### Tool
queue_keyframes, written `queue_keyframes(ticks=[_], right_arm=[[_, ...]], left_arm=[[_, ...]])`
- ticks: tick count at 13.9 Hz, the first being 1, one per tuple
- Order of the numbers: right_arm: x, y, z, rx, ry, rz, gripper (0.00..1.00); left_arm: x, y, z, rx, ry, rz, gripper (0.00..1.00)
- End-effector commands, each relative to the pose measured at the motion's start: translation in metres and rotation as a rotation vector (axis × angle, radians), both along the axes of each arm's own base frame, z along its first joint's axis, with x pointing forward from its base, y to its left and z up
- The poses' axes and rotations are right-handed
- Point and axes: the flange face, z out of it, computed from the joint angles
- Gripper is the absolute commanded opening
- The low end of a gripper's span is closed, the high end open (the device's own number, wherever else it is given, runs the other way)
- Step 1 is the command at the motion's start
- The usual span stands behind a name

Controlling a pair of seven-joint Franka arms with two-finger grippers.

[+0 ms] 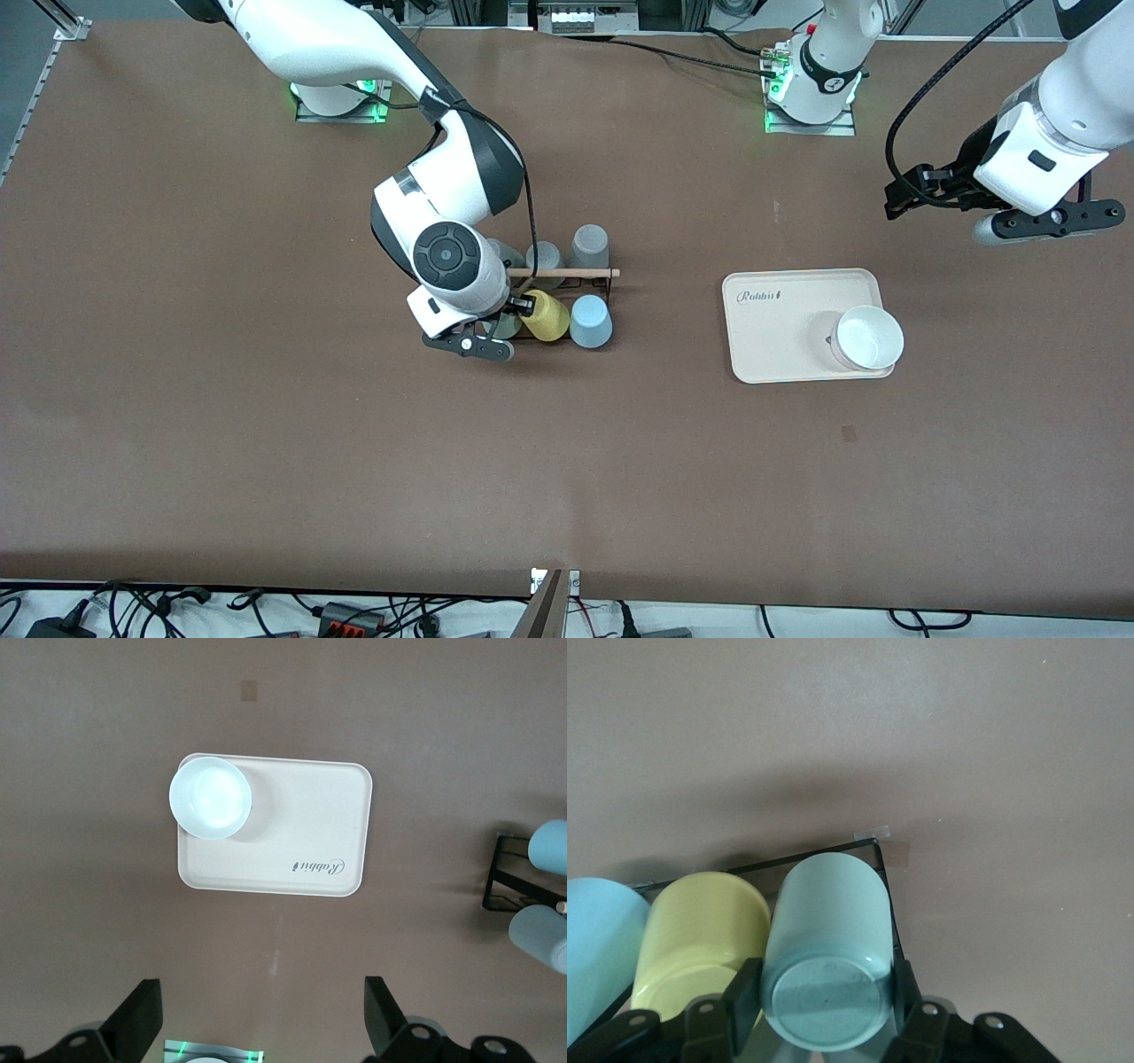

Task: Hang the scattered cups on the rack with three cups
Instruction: 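Open the right gripper and draw it back from the rack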

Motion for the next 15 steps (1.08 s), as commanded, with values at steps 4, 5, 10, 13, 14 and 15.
queue_keyframes(ticks=[4,5,10,13,14,15], right_arm=[[0.009,-0.008,0.018,0.006,-0.025,-0.003,1.0],[0.016,-0.016,0.025,0.021,-0.035,0.022,1.0],[0.056,-0.089,0.112,0.059,-0.125,-0.038,1.0],[0.081,-0.159,0.152,0.054,-0.136,-0.132,1.0],[0.086,-0.189,0.166,0.058,-0.141,-0.136,1.0],[0.087,-0.211,0.181,0.057,-0.152,-0.116,1.0]], left_arm=[[0.001,0.016,0.004,-0.026,-0.037,-0.177,1.0],[0.0,0.015,0.003,-0.029,-0.032,-0.175,1.0],[0.001,0.018,0.006,-0.045,-0.037,-0.17,1.0],[0.001,0.022,0.008,-0.057,-0.04,-0.161,1.0],[0.001,0.022,0.008,-0.057,-0.04,-0.16,1.0],[0.002,0.022,0.007,-0.057,-0.038,-0.16,1.0]])
